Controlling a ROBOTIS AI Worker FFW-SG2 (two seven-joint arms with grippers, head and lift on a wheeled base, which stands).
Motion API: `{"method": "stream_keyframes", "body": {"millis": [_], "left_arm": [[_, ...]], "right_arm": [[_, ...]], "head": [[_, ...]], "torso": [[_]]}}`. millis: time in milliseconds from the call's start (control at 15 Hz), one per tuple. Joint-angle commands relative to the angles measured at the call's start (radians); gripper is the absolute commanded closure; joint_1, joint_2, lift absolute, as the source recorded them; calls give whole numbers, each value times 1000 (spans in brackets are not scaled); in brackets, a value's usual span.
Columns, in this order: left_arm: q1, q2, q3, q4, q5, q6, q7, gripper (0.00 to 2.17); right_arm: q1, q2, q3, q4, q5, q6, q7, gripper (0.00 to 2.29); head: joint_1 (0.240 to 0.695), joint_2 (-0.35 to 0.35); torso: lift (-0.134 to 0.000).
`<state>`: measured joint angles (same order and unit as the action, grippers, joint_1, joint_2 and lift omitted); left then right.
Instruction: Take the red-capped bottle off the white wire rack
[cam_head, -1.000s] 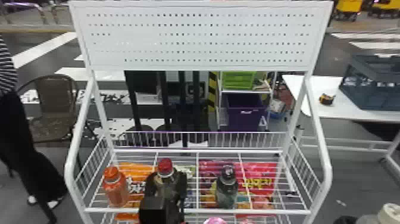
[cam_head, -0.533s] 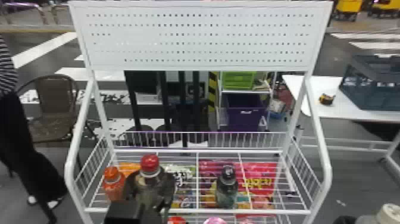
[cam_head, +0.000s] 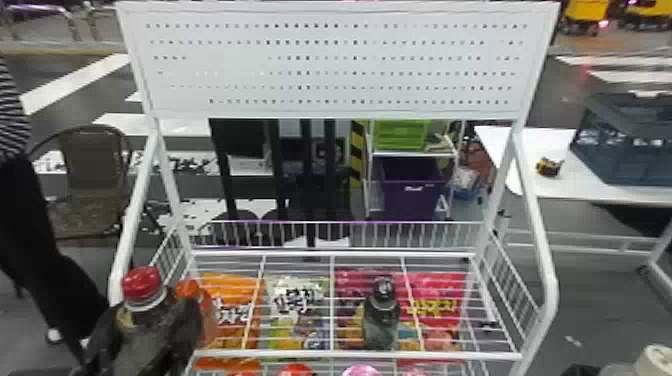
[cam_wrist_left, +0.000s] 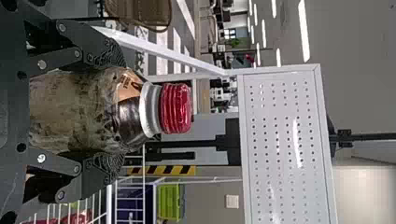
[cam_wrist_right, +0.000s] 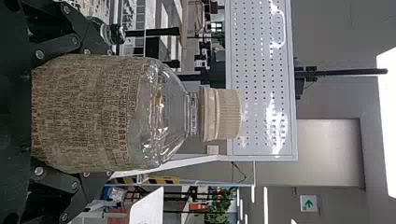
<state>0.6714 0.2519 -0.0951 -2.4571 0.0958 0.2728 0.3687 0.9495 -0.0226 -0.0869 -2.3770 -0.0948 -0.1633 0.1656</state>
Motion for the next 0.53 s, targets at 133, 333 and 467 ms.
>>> {"method": "stream_keyframes", "body": {"millis": [133, 333, 467], "left_arm": [[4, -6, -1, 32, 4, -37, -7, 2142], [-6, -6, -3, 24, 7, -37, -7, 2142], [-6, -6, -3, 20, 9, -34, -5, 2142]], "right_arm": [[12, 3, 4, -18, 3, 0, 0, 836], [20, 3, 3, -21, 3, -15, 0, 836], [21, 3, 3, -24, 3, -15, 0, 836]], "head": [[499, 0], [499, 0], [499, 0]], "torso": [[0], [0], [0]]}}
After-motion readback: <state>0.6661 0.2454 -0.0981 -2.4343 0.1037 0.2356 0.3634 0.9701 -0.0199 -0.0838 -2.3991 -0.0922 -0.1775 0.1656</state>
